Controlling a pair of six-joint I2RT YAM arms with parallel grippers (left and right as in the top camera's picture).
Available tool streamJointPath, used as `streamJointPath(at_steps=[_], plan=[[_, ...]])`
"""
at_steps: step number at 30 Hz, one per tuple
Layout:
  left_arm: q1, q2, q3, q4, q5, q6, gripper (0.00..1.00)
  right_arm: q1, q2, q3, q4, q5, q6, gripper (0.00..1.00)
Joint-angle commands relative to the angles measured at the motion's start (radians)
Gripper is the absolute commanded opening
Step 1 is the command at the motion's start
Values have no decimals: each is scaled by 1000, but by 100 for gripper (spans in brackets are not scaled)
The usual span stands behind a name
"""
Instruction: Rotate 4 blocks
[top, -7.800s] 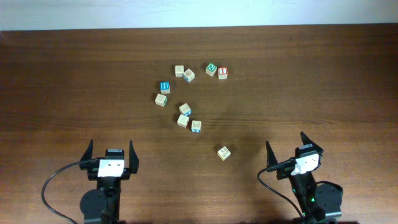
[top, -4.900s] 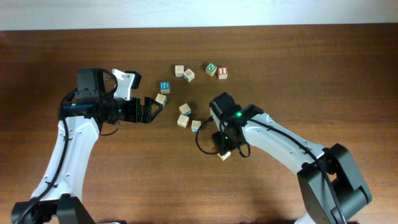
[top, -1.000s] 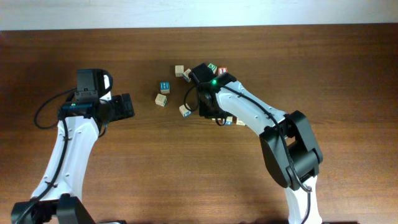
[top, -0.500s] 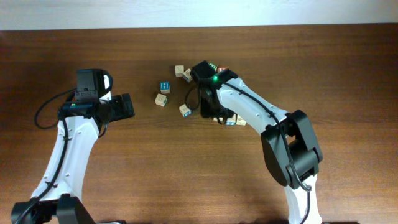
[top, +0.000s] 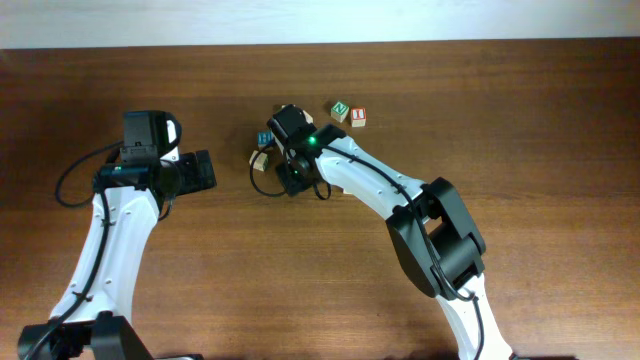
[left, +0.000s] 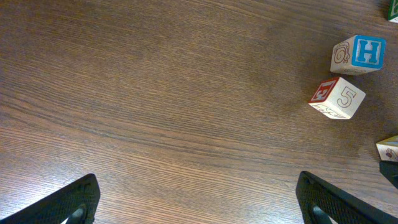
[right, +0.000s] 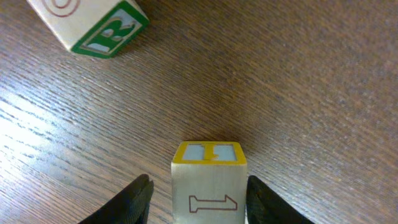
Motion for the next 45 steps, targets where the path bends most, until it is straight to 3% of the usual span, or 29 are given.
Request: streamJointPath(at_steps=[1, 6, 13, 20, 23, 27, 32, 35, 36, 38, 40, 42, 43, 45], plan=[[6, 5, 18, 2, -8, -13, 99, -4, 3, 14, -8, 5, -16, 39], [6, 5, 18, 2, -7, -13, 99, -4, -5, 16, -37, 43, 138, 29], [6, 5, 18, 2, -7, -13, 99, -84, -10, 71, -310, 84, 416, 30], [6, 5, 18, 6, 28, -13, 99, -89, -10, 71, -297, 160, 441, 31], [6, 5, 18, 6, 28, -13, 99, -87, -10, 71, -306, 140, 437, 49], [6, 5, 18, 6, 28, -13, 99, -87, -10, 97, -330, 102, 414, 49], [6, 5, 18, 6, 47, -13, 99, -114, -11, 430, -588, 107, 344, 48], [-2, 5, 18, 6, 129, -13, 98, -220, -10, 464, -668, 77, 273, 48], [-20, 7, 18, 7, 128, -13, 94, -260, -10, 440, -660, 19, 218, 48], [-68, 20, 18, 18, 129, -13, 71, -311, -10, 409, -653, -56, 143, 38], [-134, 43, 18, 29, 129, -17, 54, -374, -18, 409, -669, -80, 144, 29], [-211, 75, 18, 46, 123, -47, 43, -427, -26, 409, -668, -175, 110, 27], [-243, 93, 18, 68, 117, -84, 27, -436, -22, 405, -663, -204, 72, 27], [-284, 119, 18, 117, 118, -178, 11, -419, -14, 363, -625, -201, 73, 19]])
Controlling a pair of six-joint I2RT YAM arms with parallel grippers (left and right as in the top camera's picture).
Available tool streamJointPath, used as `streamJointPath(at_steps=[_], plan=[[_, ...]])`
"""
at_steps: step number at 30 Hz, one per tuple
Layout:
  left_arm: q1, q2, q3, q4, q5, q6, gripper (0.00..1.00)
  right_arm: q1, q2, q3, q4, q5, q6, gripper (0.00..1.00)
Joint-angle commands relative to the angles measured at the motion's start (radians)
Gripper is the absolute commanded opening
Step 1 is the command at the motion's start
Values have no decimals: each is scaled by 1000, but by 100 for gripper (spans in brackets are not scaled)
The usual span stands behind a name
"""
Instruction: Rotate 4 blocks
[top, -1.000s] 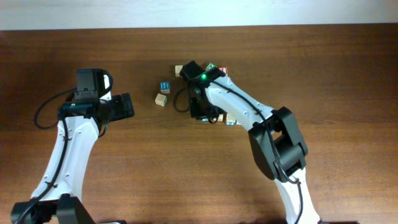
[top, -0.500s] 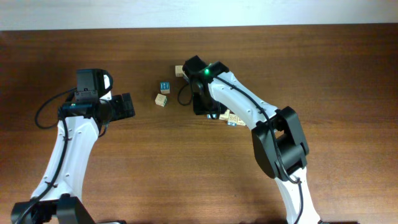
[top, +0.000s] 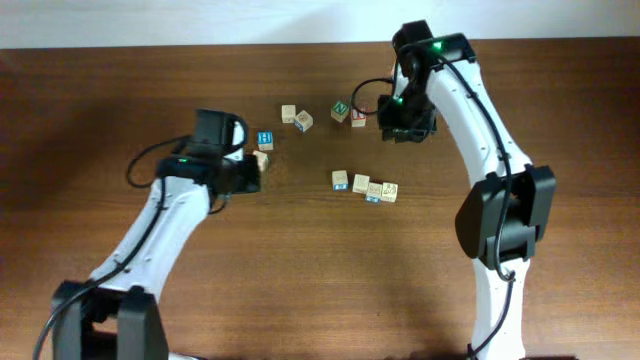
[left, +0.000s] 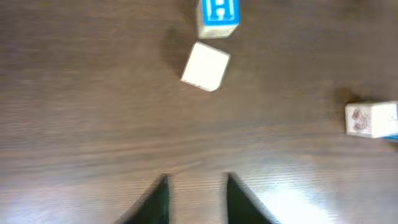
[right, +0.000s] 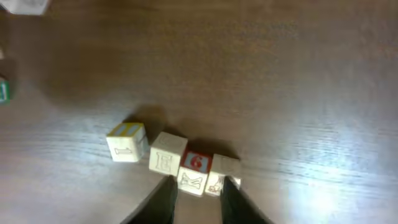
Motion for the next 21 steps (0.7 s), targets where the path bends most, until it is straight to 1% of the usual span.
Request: streamJointPath(at_steps=[1, 3, 5, 7, 9, 19, 20, 21], plan=[[-73, 50, 18, 69, 2, -142, 6, 39, -12, -106, 85, -45, -20, 13], [-125, 85, 18, 89, 1, -142, 5, 74, -12, -207, 192, -48, 19, 7], [-145, 116, 18, 116, 1, -143, 4, 115, -12, -285, 283, -21, 47, 6], [-145, 134, 18, 134, 1, -142, 3, 143, -12, -324, 327, 46, 92, 6], [-145, 147, 18, 142, 1, -142, 2, 166, -12, -364, 362, 67, 124, 6], [-153, 147, 18, 141, 1, -142, 4, 173, -12, -375, 346, 87, 130, 6], [-158, 147, 18, 141, 0, -141, 4, 171, -14, -371, 357, 83, 130, 7], [-160, 147, 18, 141, -15, -142, 4, 171, -14, -366, 367, 82, 130, 10]])
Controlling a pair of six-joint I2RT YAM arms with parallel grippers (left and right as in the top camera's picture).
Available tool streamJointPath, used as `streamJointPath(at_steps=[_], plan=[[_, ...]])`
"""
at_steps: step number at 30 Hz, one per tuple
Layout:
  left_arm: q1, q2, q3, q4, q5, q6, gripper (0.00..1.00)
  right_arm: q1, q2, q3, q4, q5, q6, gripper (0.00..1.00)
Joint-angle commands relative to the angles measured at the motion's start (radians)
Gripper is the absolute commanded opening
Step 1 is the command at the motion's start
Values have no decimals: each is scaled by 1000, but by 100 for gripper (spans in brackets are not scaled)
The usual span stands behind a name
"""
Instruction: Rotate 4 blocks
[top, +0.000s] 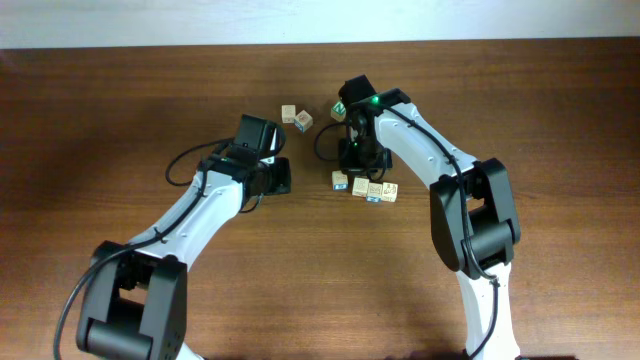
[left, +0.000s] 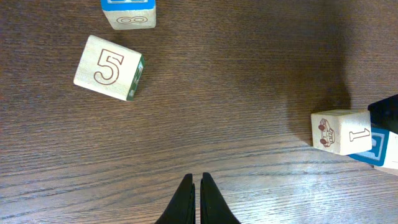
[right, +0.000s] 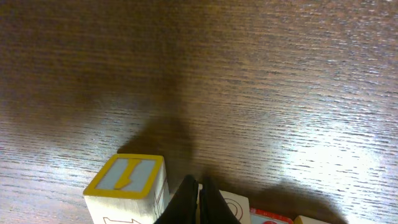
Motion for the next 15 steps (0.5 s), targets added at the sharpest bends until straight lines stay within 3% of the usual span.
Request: streamJointPath(at_steps=[1, 3, 5, 15], plan=[[-11, 8, 17, 2, -34, -9, 5, 1, -12, 9, 31, 11, 6, 12], [-11, 8, 17, 2, -98, -10, 6, 3, -12, 9, 83, 7, 4, 14], [14, 8, 17, 2, -159, -89, 5, 22, -12, 9, 145, 8, -23, 15], [72, 8, 17, -9, -158, -136, 5, 99, -11, 9, 116, 38, 17, 9]])
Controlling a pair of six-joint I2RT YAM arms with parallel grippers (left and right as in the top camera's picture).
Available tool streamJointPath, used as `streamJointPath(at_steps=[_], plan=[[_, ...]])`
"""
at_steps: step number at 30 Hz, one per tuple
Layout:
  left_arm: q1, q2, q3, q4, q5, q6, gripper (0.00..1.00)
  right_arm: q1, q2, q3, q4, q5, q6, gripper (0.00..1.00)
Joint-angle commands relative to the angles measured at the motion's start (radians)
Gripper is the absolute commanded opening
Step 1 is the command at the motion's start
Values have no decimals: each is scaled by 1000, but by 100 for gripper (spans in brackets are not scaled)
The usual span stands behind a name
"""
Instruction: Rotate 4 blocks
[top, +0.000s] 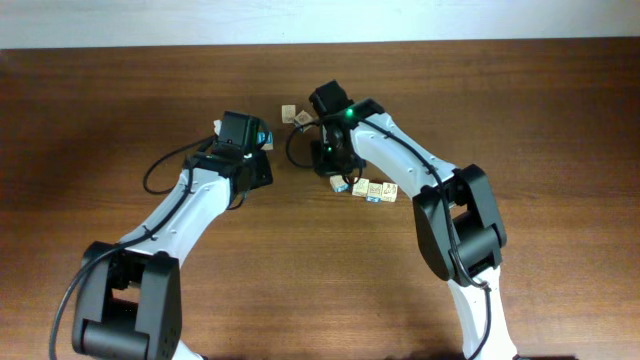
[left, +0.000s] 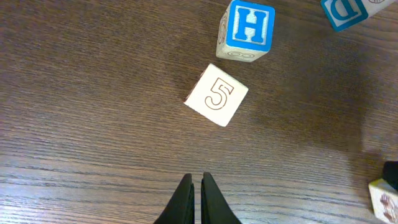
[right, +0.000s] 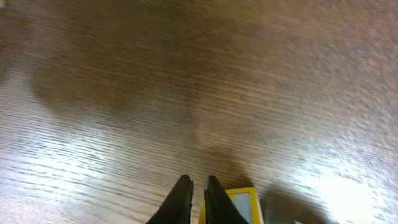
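Observation:
A wooden block with a 5 (left: 216, 94) on top lies just ahead of my left gripper (left: 196, 182), which is shut on nothing. Beyond it stand a blue H block (left: 246, 30) and, at the frame's edge, a blue D block (left: 344, 11). My right gripper (right: 198, 185) is shut and empty, low over the table, and the view is blurred. A yellow-topped block (right: 239, 204) sits just right of its fingers. In the overhead view this is the left end of a short row of blocks (top: 370, 189), with the right gripper (top: 335, 165) over it.
Two more small blocks (top: 295, 115) lie at the back between the two arms. Another block (left: 385, 199) shows at the right edge of the left wrist view. The dark wooden table (top: 560, 150) ends at a pale strip along the back.
My left gripper has moved left and back, so the 5 block now lies straight ahead of it. The right gripper has shifted left; the yellow-topped block now shows to the right of its fingers.
First my right gripper stood open around the yellow-topped block while the left hung open at the left. Then the right arm was at the back right, with a row of blocks in the middle. Later both grippers were shut near the row; now they sit further left.

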Motion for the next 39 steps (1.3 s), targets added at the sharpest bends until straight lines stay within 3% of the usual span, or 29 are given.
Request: streamJointPath(at_steps=[1, 8, 11, 14, 25, 39], plan=[[0, 8, 17, -4, -15, -14, 5, -2, -11, 8, -23, 45, 33, 9], [0, 8, 17, -8, -15, -14, 5, -2, -11, 9, -14, 61, 56, 9], [1, 8, 17, -7, -76, -14, 4, 6, -23, 71, -23, -24, -103, 13], [24, 8, 17, -9, -96, -15, 2, 51, -20, 80, -56, -36, -127, 12], [43, 8, 17, -31, -85, -29, 4, 76, -5, 33, -95, 189, 24, 8], [43, 8, 17, -31, -85, -29, 6, 76, -5, 26, -115, 239, 75, 7]])
